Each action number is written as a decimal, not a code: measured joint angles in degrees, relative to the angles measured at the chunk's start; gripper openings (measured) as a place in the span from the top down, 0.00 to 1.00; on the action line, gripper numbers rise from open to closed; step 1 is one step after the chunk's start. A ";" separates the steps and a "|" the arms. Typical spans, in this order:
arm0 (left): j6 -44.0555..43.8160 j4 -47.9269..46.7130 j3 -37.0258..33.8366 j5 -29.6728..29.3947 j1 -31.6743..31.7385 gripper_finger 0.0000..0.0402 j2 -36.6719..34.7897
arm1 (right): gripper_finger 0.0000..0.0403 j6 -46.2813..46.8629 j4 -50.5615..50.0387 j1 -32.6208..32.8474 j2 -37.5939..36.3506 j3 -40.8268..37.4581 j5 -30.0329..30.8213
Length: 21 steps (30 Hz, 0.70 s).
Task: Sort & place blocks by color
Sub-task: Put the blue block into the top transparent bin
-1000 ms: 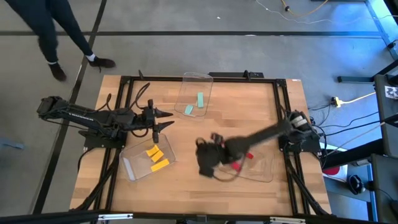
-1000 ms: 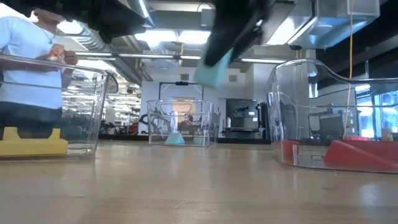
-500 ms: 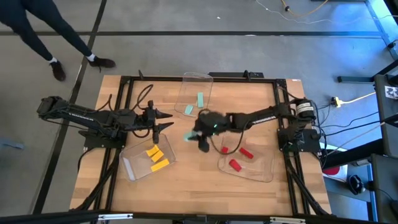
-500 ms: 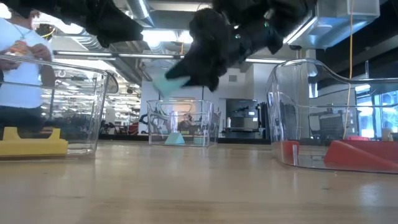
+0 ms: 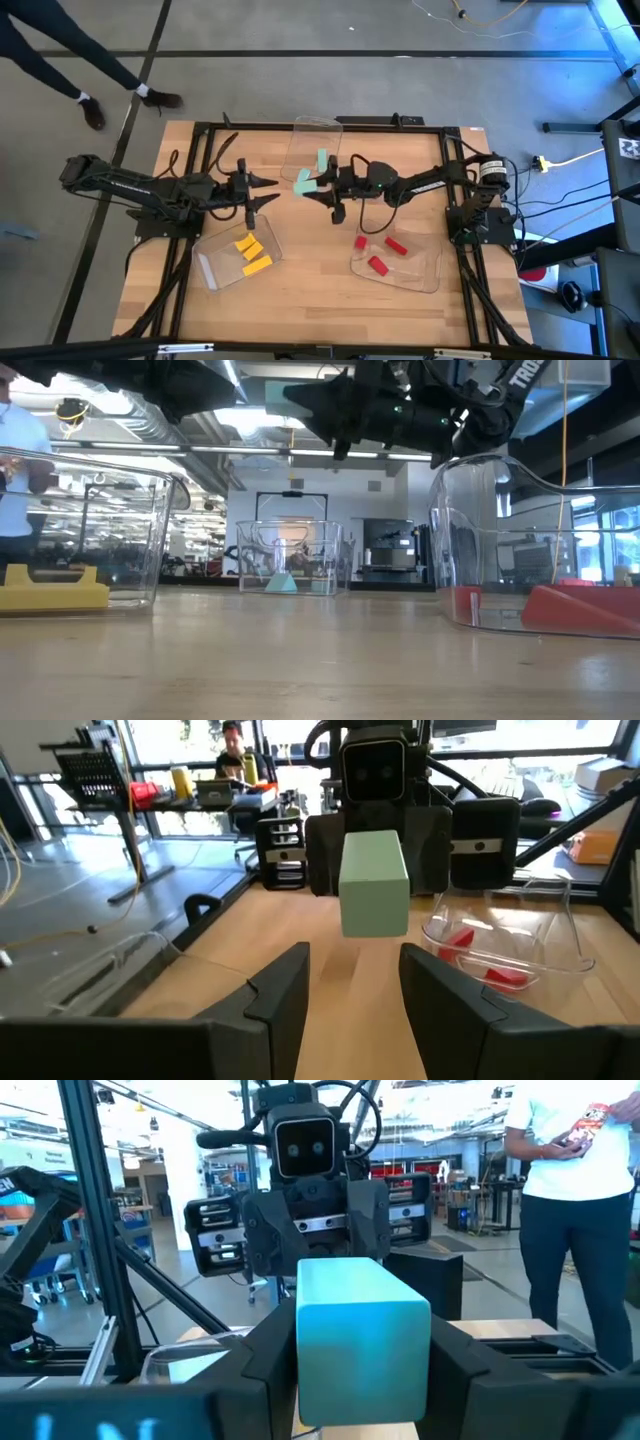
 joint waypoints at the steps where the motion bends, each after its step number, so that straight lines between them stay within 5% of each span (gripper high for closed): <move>1: 0.57 0.09 0.00 -0.02 0.02 0.63 0.02 | 0.67 -0.53 -0.55 0.00 0.00 0.29 0.01; 12: 0.88 -0.81 0.00 0.02 0.93 0.63 0.01 | 0.67 -0.94 -1.19 -0.06 0.04 0.40 0.63; 21: 0.60 -0.72 0.00 0.07 2.22 0.63 0.49 | 0.67 1.75 -17.64 -2.29 0.09 0.48 28.77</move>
